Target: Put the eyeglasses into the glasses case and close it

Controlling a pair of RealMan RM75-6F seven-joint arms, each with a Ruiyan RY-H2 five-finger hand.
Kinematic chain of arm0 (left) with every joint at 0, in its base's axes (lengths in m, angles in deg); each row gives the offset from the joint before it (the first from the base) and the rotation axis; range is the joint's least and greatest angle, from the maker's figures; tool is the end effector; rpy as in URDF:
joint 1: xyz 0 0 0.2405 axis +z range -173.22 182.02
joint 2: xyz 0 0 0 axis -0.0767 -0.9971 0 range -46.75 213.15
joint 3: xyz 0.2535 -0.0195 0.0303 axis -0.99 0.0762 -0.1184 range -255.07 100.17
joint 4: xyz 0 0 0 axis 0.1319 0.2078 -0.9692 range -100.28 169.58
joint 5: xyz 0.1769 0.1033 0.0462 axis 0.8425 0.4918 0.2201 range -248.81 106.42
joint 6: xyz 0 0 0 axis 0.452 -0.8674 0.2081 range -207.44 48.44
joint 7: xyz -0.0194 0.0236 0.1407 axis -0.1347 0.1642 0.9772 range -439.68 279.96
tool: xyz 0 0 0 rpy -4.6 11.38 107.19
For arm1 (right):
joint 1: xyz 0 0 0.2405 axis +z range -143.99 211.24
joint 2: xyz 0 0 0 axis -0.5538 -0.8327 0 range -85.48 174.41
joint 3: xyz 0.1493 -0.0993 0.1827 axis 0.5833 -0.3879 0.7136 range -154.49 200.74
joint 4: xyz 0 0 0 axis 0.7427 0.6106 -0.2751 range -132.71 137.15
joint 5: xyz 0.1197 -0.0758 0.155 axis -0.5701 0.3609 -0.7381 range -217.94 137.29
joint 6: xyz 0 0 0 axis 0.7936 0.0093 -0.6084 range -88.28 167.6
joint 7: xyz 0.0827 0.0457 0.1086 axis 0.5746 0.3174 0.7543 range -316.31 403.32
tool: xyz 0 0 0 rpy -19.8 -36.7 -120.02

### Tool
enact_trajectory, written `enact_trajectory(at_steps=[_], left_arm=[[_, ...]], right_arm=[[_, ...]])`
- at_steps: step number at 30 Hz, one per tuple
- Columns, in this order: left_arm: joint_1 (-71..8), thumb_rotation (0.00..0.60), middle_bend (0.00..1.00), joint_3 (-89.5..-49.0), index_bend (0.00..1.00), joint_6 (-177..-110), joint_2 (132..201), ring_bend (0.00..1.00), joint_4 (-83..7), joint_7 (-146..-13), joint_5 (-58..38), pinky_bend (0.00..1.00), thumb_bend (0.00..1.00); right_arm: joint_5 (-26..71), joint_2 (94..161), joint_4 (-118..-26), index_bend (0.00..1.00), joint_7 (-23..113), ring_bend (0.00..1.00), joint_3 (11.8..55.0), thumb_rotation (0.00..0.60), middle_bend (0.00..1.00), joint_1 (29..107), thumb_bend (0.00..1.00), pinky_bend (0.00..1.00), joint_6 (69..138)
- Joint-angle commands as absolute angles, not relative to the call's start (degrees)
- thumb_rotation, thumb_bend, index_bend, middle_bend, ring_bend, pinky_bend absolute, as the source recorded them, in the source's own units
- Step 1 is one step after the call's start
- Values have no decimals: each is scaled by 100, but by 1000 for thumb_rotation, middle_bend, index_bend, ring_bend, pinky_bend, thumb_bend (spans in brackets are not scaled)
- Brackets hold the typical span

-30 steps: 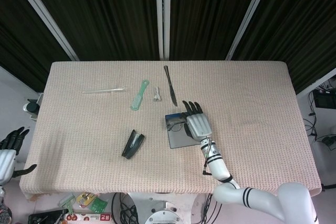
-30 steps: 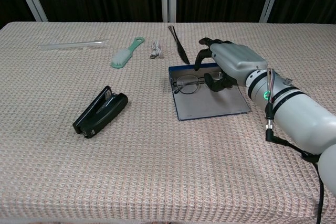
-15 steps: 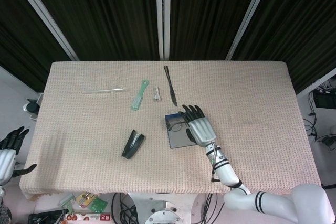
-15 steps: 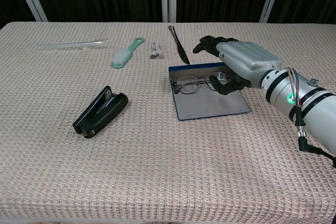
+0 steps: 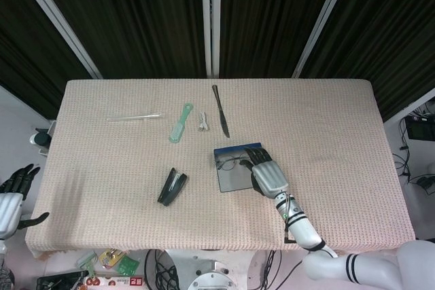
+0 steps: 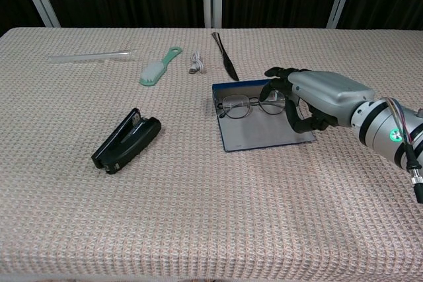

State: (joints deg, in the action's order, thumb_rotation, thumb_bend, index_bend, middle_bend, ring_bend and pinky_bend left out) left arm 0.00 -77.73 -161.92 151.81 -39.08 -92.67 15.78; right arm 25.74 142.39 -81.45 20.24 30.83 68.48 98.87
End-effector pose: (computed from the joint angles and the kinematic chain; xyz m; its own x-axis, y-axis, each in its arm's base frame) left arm -0.3726 0.1705 0.1566 0.4178 0.0897 0.9041 0.9073 0.0108 -0.4204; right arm -0.1595 -0.2928 -0.0623 0.3889 -0.3166 0.8652 -0.9006 -0.3285 0.2846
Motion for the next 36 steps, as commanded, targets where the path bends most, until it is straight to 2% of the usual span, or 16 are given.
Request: enact_trajectory(at_steps=[1, 17, 36], left_arm=[[2, 600, 30, -7771, 49, -16185, 15184, 44, -3896, -9275, 1567, 192, 107], [33, 600, 30, -7770, 49, -16193, 15200, 44, -3756, -9402, 1536, 192, 107], [64, 600, 30, -7762, 49, -16200, 15270, 44, -3558, -9569, 1513, 192, 107]], right_arm=[[2462, 14293, -8101, 241, 1917, 0, 3117, 600, 0, 6894, 812, 0, 9827], [2157, 14618, -7769, 234, 1555, 0, 3269, 600, 0, 7088, 813, 0, 9791], [2181, 14953, -7385, 238, 1251, 0, 3259, 600, 0, 7164, 813, 0, 10008]])
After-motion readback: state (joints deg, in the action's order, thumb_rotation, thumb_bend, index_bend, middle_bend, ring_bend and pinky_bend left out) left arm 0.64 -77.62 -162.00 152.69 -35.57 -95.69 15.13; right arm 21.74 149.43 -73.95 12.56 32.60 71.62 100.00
